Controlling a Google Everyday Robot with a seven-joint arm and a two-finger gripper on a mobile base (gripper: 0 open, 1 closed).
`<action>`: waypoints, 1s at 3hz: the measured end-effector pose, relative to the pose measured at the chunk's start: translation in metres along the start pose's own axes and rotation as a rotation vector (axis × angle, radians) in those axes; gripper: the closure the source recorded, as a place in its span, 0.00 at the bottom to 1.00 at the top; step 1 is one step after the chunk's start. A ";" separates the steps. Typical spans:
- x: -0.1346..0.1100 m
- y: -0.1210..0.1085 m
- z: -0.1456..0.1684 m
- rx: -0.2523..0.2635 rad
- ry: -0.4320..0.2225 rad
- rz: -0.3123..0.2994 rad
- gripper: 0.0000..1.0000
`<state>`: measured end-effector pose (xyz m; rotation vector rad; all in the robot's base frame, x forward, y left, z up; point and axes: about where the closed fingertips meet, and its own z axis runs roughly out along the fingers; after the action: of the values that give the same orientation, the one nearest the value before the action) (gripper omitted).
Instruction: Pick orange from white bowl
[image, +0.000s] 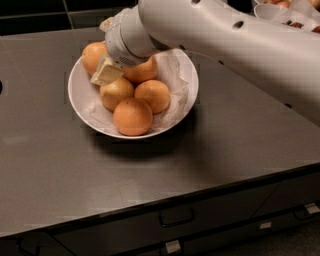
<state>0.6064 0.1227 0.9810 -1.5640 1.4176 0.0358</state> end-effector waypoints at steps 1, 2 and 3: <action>0.003 -0.006 0.003 0.026 0.008 0.003 0.27; 0.005 -0.009 0.006 0.037 0.017 0.006 0.28; 0.006 -0.010 0.010 0.041 0.024 0.006 0.32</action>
Offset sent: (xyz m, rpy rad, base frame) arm 0.0217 -0.0023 -0.0080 0.0009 -0.0162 -0.0546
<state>0.6213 0.1230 0.9788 -1.5314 1.4333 -0.0083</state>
